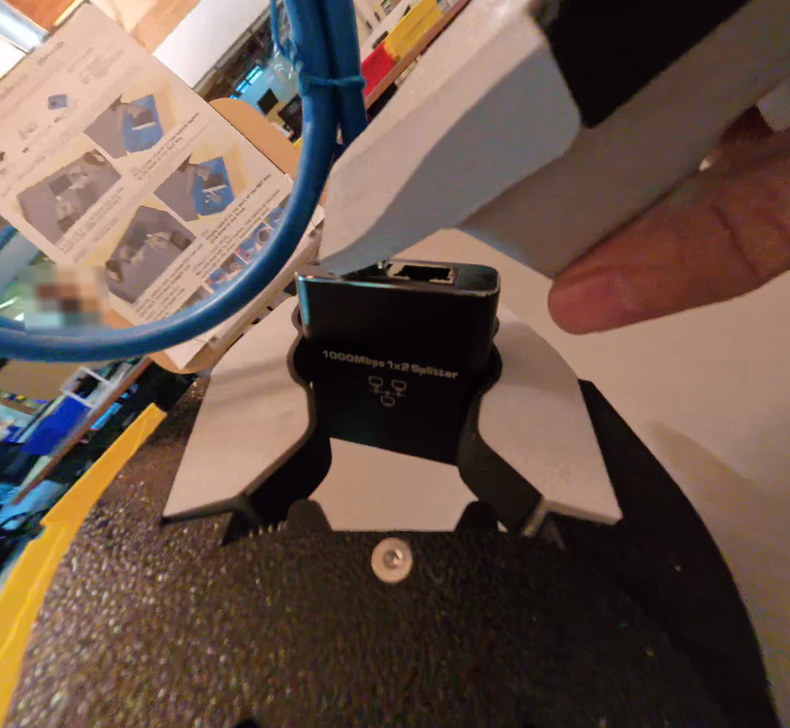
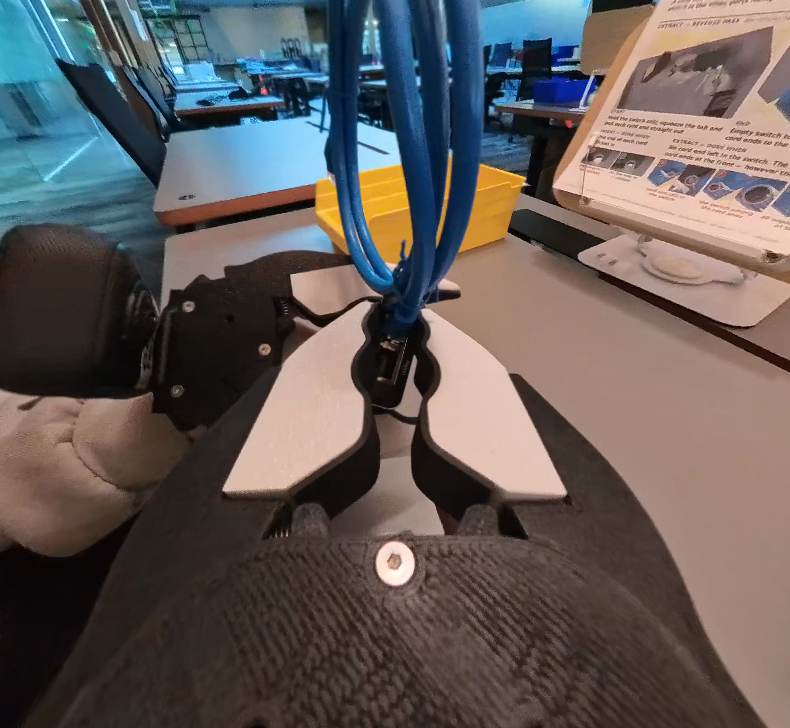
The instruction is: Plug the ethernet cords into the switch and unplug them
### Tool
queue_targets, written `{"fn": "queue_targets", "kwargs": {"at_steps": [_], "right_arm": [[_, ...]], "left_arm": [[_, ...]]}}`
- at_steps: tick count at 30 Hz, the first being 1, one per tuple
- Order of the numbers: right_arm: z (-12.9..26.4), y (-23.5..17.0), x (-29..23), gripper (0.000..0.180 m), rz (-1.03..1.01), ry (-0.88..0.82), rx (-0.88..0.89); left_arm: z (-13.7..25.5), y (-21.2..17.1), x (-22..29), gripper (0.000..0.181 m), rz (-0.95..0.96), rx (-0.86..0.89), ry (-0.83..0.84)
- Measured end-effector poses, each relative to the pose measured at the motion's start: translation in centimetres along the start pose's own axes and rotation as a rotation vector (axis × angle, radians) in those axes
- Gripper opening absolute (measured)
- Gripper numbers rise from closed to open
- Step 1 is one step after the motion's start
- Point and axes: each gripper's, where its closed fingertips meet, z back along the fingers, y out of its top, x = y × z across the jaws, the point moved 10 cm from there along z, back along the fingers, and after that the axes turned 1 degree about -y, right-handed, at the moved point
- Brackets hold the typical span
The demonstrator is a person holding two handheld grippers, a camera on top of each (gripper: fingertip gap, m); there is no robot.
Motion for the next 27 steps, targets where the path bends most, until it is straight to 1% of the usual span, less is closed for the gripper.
{"fn": "queue_targets", "kwargs": {"at_steps": [1,6,8,10,11,14,17,18,20,21,22,25,26,27], "right_arm": [[-0.1,0.0,-0.1,0.015,-0.004,0.007,0.009],[-0.5,-0.8,0.6,0.013,-0.164,0.087,0.065],[-0.7,-1.0,0.7,0.013,-0.176,0.082,0.059],[-0.5,-0.9,0.7,0.014,-0.124,0.059,0.035],[-0.4,-0.8,0.7,0.014,-0.119,0.055,0.019],[-0.4,-0.6,0.5,0.014,-0.081,0.047,-0.001],[-0.5,-0.6,0.3,0.013,-0.05,0.04,-0.029],[-0.5,-0.6,0.3,0.013,-0.034,0.03,-0.036],[-0.6,-0.6,0.4,0.013,-0.028,0.013,-0.047],[-0.5,-0.7,0.4,0.013,-0.017,0.011,-0.049],[-0.4,-0.6,0.4,0.013,-0.011,0.012,-0.051],[-0.3,-0.5,0.3,0.012,-0.035,0.032,-0.025],[-0.4,-0.6,0.3,0.012,-0.023,0.026,-0.03],[-0.5,-0.6,0.3,0.012,-0.022,0.021,-0.042]], "left_arm": [[0.1,-0.1,0.0,0.075,0.022,0.014,-0.002],[0.5,-0.8,-0.1,0.075,-0.066,0.018,0.086],[0.4,-1.0,0.1,0.075,0.0,0.016,0.047],[0.3,-0.9,0.4,0.076,0.167,0.043,-0.07],[0.3,-1.0,0.5,0.076,0.172,0.044,-0.075],[0.4,-1.0,0.6,0.076,0.029,0.011,0.025],[0.4,-1.3,0.6,0.076,-0.002,0.012,0.049],[0.3,-1.4,0.6,0.076,0.038,0.015,0.018],[0.2,-1.5,0.9,0.076,0.181,0.045,-0.069],[0.2,-1.5,1.1,0.075,0.212,0.051,-0.095],[0.2,-1.4,1.1,0.076,0.209,0.052,-0.094],[0.3,-1.3,0.9,0.076,0.039,0.013,0.031],[0.3,-1.4,0.8,0.075,0.033,0.011,0.035],[0.2,-1.6,0.9,0.075,0.07,0.02,0.01]]}}
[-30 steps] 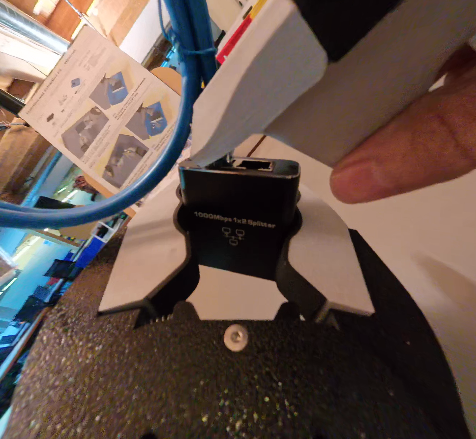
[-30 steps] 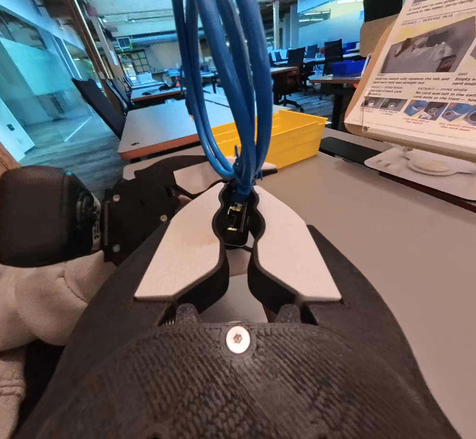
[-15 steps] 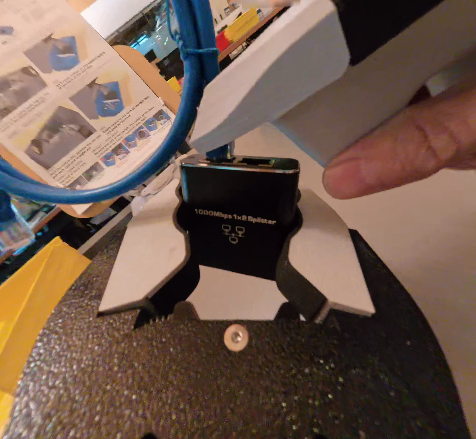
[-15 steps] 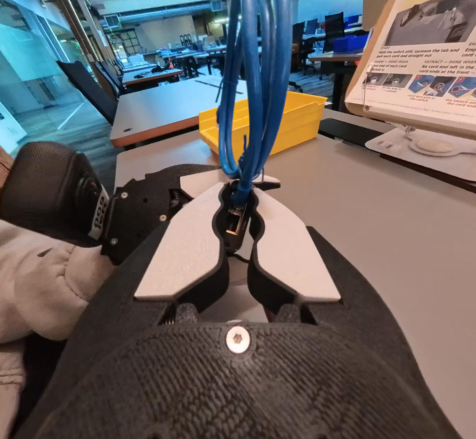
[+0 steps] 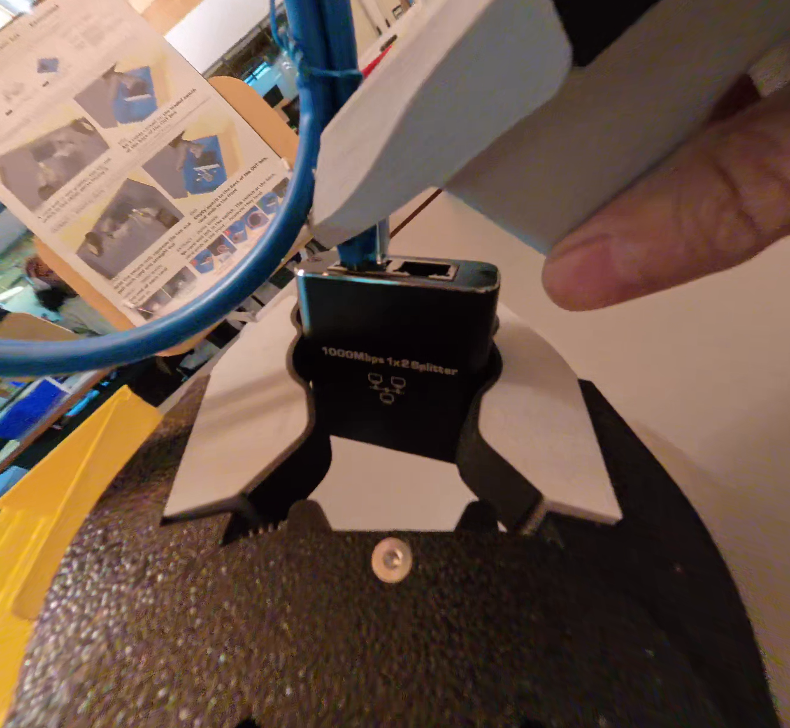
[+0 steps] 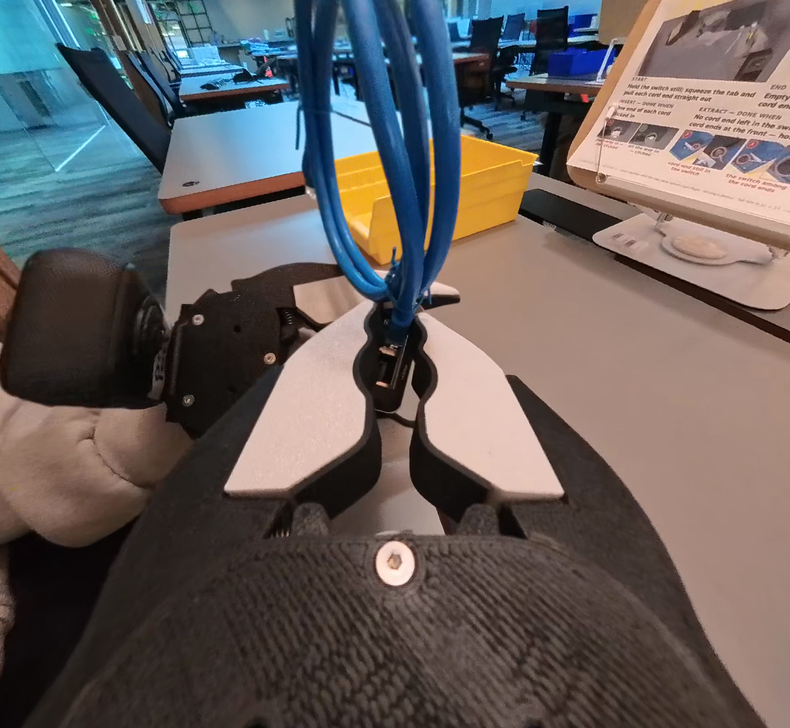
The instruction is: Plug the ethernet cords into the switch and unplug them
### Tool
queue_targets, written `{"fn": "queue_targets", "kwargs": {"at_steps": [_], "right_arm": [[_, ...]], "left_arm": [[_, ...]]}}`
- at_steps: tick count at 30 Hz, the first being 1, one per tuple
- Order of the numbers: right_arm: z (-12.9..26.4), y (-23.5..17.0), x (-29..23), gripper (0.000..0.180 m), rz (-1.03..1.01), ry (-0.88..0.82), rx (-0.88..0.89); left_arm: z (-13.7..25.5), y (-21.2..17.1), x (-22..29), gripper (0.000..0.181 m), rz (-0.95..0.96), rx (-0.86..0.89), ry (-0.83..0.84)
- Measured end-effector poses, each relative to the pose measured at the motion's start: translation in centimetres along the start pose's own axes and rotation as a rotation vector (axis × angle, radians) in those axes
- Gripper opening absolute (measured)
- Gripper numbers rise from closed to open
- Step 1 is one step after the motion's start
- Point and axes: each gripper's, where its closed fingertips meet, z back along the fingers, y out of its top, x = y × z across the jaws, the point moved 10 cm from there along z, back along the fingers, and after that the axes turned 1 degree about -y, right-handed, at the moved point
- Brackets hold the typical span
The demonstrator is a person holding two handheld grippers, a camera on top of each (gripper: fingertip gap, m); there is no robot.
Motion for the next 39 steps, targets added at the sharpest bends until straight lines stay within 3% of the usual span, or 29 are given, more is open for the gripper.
{"fn": "queue_targets", "kwargs": {"at_steps": [6,12,17,22,26,30,35,39], "right_arm": [[-0.1,-0.1,-0.2,0.012,0.032,-0.042,-0.007],[-0.1,-0.1,0.1,0.012,-0.019,0.009,0.003],[-0.3,-0.1,-0.2,0.012,0.045,-0.036,-0.034],[-0.3,-0.3,0.0,0.012,-0.036,0.005,0.019],[-0.5,0.0,-0.5,0.012,0.048,-0.047,-0.014],[-0.3,0.0,-0.6,0.012,0.075,-0.043,-0.038],[-0.3,0.1,-0.4,0.012,0.084,-0.057,-0.011],[0.1,0.3,-0.5,0.012,0.116,-0.064,-0.034]], "left_arm": [[-0.1,-0.1,0.0,0.075,0.226,0.025,-0.147],[-0.1,-0.2,-0.3,0.076,-0.101,-0.028,0.047],[-0.2,-0.5,-0.1,0.076,0.03,-0.014,-0.039],[-0.2,-0.5,-0.7,0.076,-0.134,-0.053,0.073],[-0.3,-0.4,-1.0,0.075,-0.057,-0.048,0.012],[-0.2,-0.6,-0.9,0.076,-0.16,-0.056,0.055],[-0.3,-0.3,-1.1,0.075,0.046,-0.034,-0.09],[-0.4,0.0,-0.9,0.075,-0.027,-0.046,-0.056]]}}
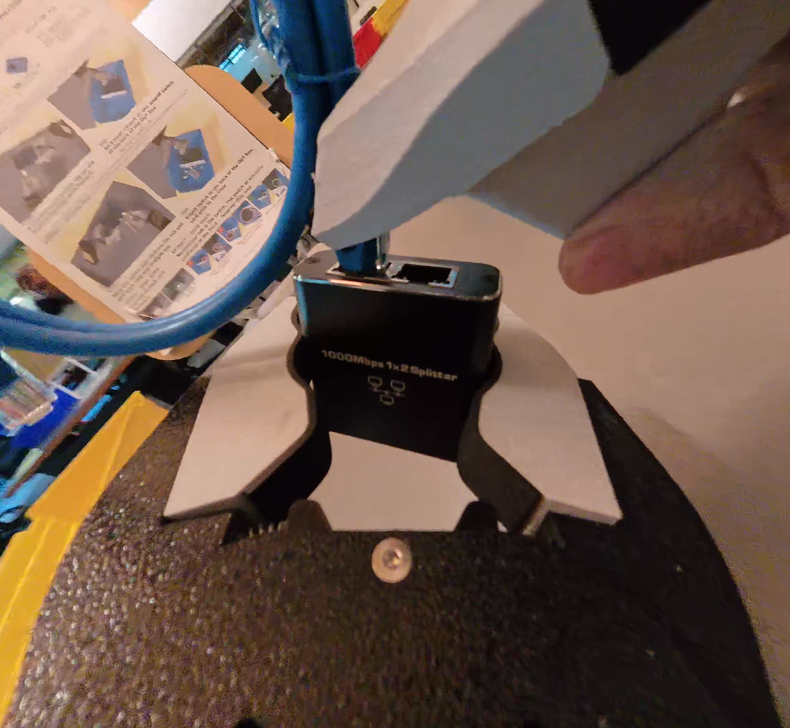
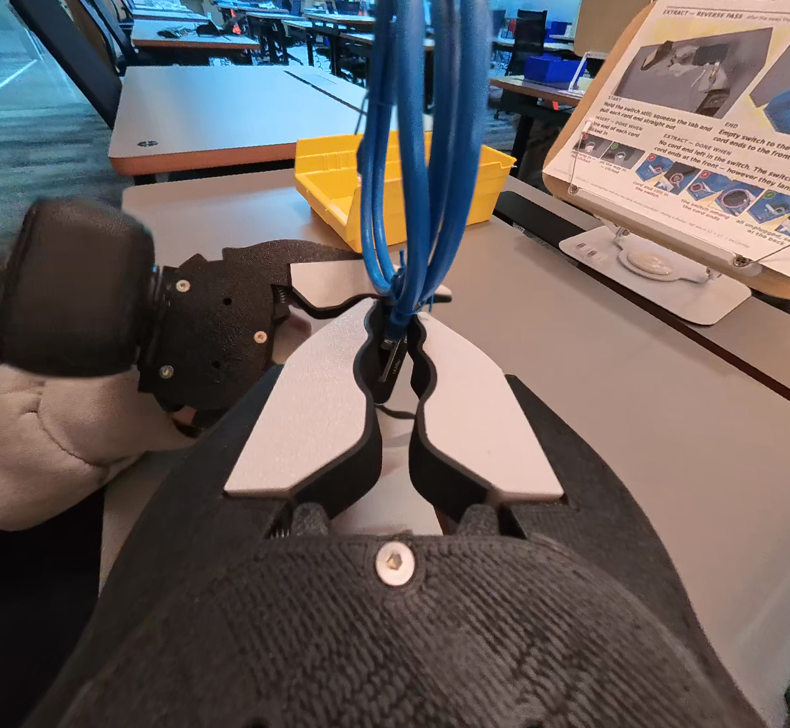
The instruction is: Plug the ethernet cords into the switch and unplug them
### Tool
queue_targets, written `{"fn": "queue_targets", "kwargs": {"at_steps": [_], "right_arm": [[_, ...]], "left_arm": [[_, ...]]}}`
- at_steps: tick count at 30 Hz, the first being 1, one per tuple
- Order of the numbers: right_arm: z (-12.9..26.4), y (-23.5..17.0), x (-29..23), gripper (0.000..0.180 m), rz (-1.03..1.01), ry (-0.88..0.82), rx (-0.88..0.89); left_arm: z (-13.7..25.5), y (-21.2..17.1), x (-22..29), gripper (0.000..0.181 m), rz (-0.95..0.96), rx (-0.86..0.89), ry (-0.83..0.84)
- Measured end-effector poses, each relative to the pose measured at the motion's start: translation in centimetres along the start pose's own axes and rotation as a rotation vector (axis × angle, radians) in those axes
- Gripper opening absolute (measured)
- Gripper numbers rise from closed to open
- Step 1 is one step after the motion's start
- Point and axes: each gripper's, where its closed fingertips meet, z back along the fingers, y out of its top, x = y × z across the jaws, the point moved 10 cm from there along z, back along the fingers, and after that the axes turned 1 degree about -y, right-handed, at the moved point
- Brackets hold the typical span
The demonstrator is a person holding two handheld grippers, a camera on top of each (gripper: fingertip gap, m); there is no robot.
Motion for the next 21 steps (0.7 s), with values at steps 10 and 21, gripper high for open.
{"fn": "queue_targets", "kwargs": {"at_steps": [10,21], "right_arm": [[0.02,-0.19,0.12,0.012,0.024,-0.002,-0.035],[-0.59,-0.74,0.23,0.012,-0.057,0.033,-0.011]], "left_arm": [[-0.19,-0.29,0.26,0.075,0.003,-0.003,-0.028],[-0.18,-0.8,0.03,0.075,-0.051,-0.052,0.015]]}}
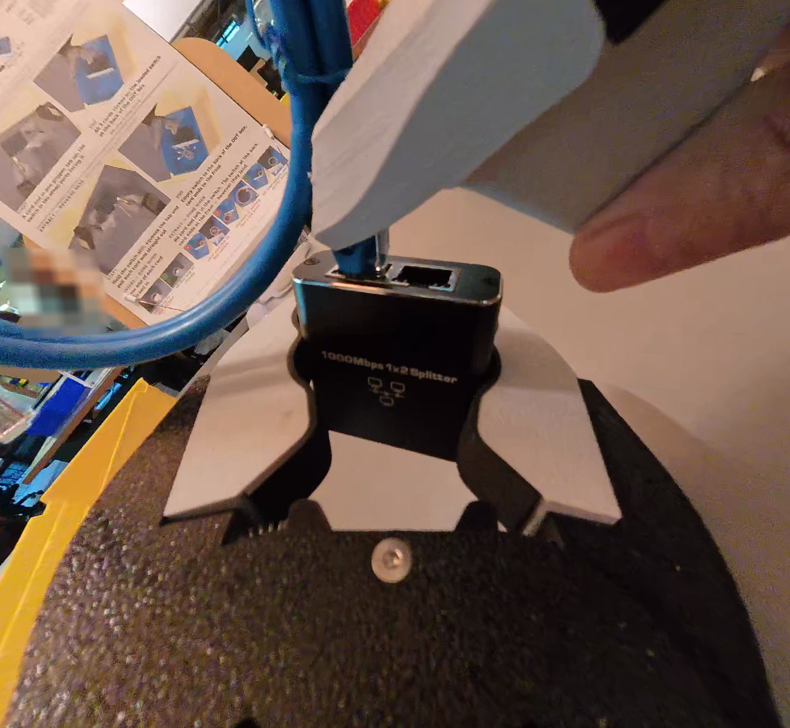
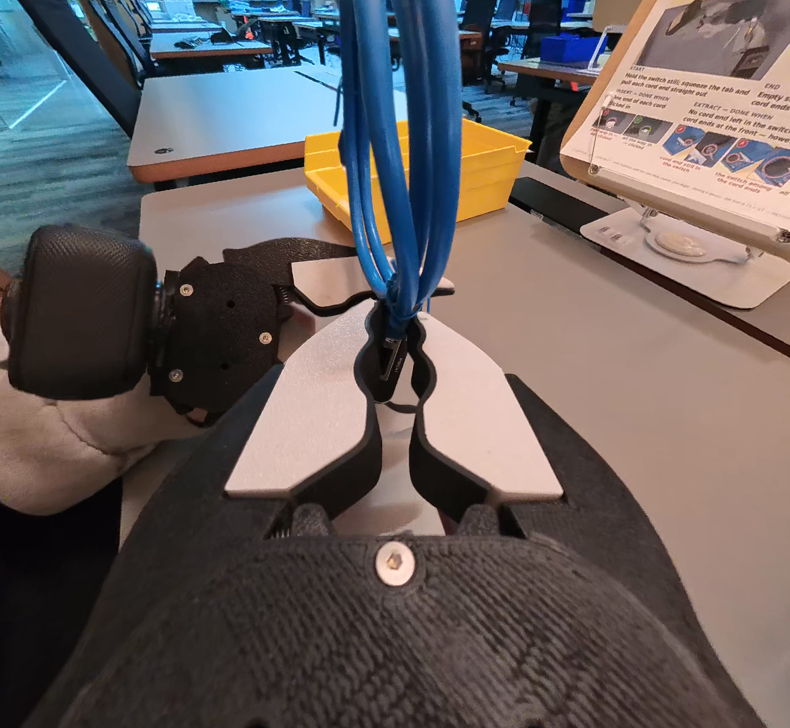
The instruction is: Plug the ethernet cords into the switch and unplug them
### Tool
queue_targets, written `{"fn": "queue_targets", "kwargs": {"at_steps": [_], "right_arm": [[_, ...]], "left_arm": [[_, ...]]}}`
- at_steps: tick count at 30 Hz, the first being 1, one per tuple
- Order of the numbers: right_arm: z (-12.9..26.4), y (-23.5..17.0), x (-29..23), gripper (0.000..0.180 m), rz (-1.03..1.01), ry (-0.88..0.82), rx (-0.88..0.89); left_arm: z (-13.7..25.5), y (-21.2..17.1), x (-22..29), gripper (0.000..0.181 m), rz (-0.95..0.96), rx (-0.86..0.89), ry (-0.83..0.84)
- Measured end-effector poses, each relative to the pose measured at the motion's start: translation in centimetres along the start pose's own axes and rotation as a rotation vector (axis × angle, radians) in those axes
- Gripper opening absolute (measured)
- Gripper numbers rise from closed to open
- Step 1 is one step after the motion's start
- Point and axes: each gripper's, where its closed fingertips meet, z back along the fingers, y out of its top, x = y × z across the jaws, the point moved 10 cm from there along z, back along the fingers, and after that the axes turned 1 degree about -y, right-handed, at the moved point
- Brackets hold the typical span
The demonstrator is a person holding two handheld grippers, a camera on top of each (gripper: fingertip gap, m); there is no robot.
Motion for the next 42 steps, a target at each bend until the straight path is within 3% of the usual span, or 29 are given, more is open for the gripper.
{"fn": "queue_targets", "kwargs": {"at_steps": [11,21,27,36,42], "right_arm": [[-0.3,0.1,0.2,0.012,-0.069,0.015,0.022],[0.6,2.2,-1.2,0.012,-0.111,0.09,0.178],[2.1,3.8,-1.8,0.017,-0.061,0.151,0.206],[3.1,4.7,-2.4,0.041,-0.034,0.2,0.18],[4.9,5.7,-2.5,0.047,-0.045,0.203,0.262]], "left_arm": [[0.0,0.3,-0.2,0.075,0.06,-0.026,-0.049],[2.7,2.5,-2.0,0.075,0.025,0.02,-0.041],[4.4,3.8,-3.1,0.076,0.107,0.097,-0.283],[5.7,3.8,-5.0,0.075,0.375,0.225,-0.733],[6.4,4.1,-6.2,0.075,0.519,0.308,-0.866]]}}
